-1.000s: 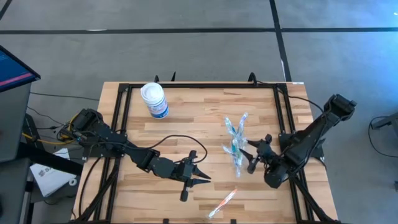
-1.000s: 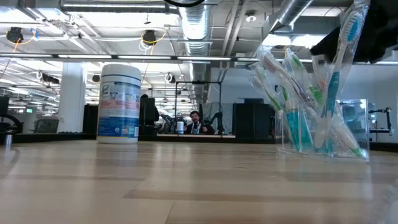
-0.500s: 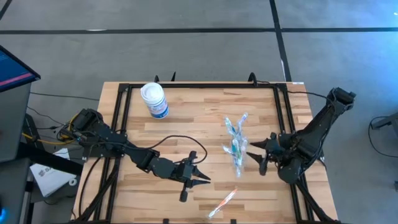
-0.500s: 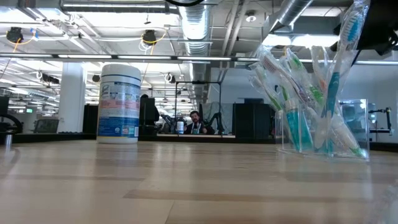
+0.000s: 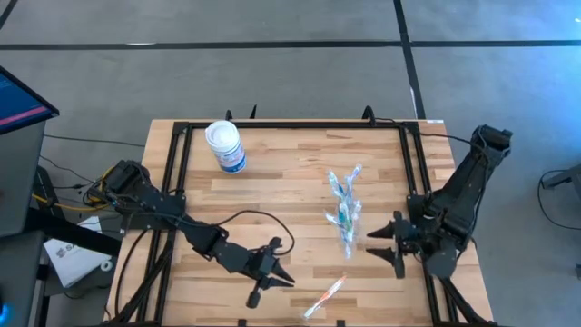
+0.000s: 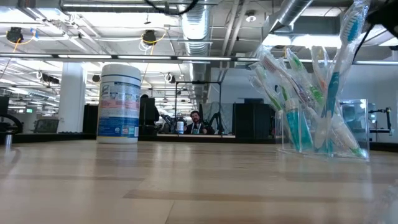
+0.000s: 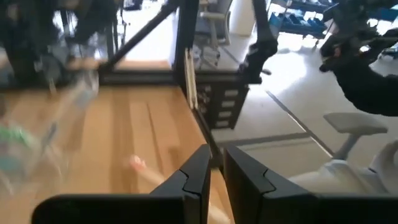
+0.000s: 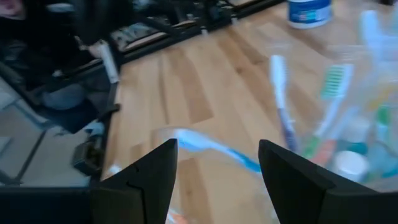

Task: Pick & Place toothbrushing station
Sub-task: Put the orange toothbrush into the transparent organizer

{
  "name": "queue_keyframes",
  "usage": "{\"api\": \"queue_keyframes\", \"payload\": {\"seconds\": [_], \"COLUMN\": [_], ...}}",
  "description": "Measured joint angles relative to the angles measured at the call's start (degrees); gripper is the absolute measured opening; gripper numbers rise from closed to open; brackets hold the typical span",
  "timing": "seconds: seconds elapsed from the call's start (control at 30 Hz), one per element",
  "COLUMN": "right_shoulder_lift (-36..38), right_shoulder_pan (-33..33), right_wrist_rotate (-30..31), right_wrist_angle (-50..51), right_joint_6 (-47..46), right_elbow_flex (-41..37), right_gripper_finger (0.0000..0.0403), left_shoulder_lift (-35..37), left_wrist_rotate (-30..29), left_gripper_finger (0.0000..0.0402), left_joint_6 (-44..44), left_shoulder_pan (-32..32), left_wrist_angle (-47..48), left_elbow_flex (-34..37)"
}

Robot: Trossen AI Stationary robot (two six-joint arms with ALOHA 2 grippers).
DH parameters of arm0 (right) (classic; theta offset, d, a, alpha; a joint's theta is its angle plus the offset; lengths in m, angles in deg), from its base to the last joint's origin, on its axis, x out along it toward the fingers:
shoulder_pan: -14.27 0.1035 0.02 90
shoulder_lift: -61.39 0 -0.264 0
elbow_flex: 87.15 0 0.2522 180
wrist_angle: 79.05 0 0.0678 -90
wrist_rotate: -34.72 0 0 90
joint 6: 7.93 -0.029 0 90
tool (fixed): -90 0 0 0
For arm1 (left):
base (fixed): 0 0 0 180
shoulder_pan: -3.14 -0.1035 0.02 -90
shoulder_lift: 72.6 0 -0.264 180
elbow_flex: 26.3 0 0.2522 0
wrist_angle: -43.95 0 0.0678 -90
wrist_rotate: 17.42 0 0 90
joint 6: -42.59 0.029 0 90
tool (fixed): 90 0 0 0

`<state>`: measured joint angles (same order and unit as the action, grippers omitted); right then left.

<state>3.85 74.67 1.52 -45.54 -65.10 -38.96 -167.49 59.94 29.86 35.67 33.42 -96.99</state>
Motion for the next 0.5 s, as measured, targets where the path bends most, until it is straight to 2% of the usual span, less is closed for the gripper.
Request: {"api": "queue_keyframes", "payload": {"seconds": [0.3,0.5], "right_shoulder_lift": [-7.02,-15.41], "right_shoulder_pan": [2.22,2.17], "right_wrist_rotate": [-1.73,-3.24], "right_wrist_angle": [-16.40,-17.22], "right_joint_6": [10.37,12.64], "right_elbow_flex": [0.27,5.75], "right_gripper_finger": [0.0215,0.0215], "left_shoulder_lift": [-0.02,-0.02], "left_wrist_rotate": [-0.17,-1.12], "left_gripper_finger": [0.0039,0.0039], "left_joint_6": [-6.28,-6.67], "left_shoulder_pan": [-0.04,-0.04], "left_wrist_angle": [-0.56,-0.98], "left_elbow_flex": [5.45,6.14]}}
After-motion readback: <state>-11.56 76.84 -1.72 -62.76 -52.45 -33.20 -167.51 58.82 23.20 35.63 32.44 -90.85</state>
